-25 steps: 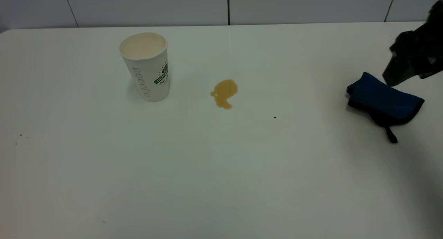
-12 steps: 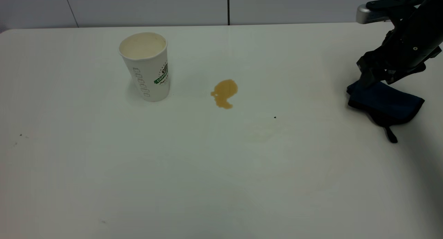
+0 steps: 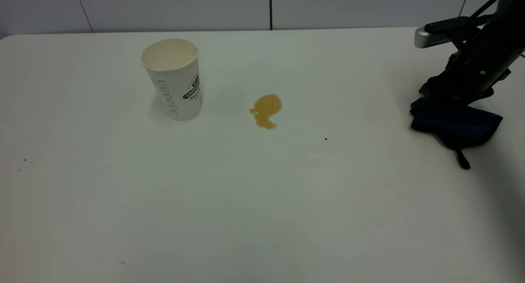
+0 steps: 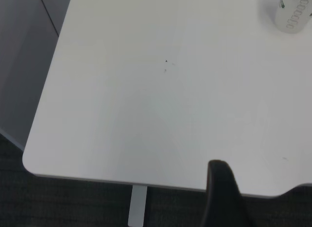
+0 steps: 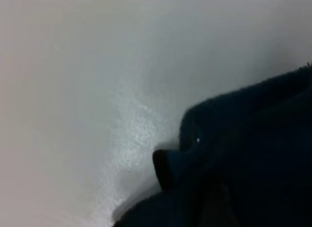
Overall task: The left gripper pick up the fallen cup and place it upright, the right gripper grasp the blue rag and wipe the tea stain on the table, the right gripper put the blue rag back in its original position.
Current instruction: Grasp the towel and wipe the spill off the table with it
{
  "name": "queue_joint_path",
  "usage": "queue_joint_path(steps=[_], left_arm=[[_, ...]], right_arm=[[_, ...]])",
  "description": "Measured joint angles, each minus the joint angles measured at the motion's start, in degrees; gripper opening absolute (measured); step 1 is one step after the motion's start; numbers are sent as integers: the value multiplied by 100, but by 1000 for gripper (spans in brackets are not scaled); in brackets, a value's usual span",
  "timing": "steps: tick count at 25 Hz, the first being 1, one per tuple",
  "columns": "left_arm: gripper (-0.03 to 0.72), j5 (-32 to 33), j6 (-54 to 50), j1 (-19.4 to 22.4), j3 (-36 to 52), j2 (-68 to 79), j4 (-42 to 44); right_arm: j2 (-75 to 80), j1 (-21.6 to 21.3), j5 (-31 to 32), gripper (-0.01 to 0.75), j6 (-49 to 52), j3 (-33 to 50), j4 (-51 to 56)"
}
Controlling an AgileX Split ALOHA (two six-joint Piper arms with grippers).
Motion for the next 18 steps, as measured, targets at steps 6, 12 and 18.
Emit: queue_joint_path(steps=[6, 12, 18], left_arm=[[472, 0, 0, 0, 0, 0, 0], [472, 0, 0, 0, 0, 0, 0], [472, 0, 0, 0, 0, 0, 0]], right_arm=[[37, 118, 50, 54, 10, -34, -84], [56, 659, 146, 40, 10, -172, -141], [223, 1438, 415, 40, 10, -719, 270]])
